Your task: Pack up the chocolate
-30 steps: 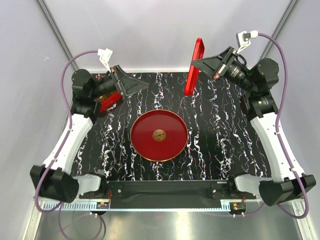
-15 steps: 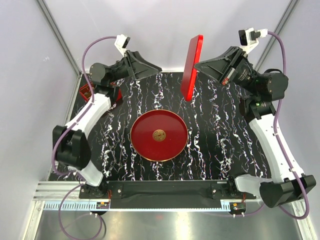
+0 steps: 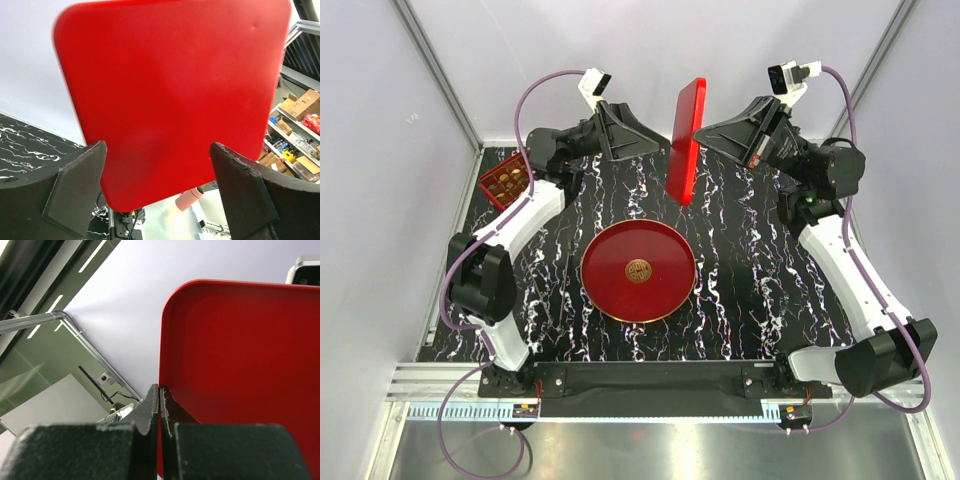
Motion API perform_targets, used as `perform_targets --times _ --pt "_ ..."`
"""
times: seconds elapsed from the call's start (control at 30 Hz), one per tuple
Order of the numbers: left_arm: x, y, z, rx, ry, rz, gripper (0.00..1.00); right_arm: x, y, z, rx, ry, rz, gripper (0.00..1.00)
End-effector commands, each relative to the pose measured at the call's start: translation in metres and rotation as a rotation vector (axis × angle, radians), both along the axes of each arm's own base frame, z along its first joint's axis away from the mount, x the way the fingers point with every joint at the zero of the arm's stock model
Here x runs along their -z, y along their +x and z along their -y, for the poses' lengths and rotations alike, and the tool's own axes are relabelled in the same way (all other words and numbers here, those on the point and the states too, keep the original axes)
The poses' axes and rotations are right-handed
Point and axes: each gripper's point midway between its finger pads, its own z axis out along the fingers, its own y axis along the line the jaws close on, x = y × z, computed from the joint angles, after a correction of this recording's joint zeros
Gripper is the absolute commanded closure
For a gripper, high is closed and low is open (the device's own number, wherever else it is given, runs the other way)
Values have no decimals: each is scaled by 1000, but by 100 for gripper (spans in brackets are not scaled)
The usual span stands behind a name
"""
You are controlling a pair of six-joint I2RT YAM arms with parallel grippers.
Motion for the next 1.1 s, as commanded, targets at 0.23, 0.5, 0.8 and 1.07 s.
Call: perform_targets --times 0.23,0.5,0.8,1.07 --pt "3 8 2 -52 13 67 10 -24 -33 6 -3 34 125 100" --pt "2 9 2 -36 -26 34 9 -21 -31 6 12 26 117 100" --pt "-1 -3 1 51 -115 11 10 -8 -18 3 -24 78 74 100" --pt "-5 -13 -2 80 -135 10 13 14 1 -2 -32 78 1 100"
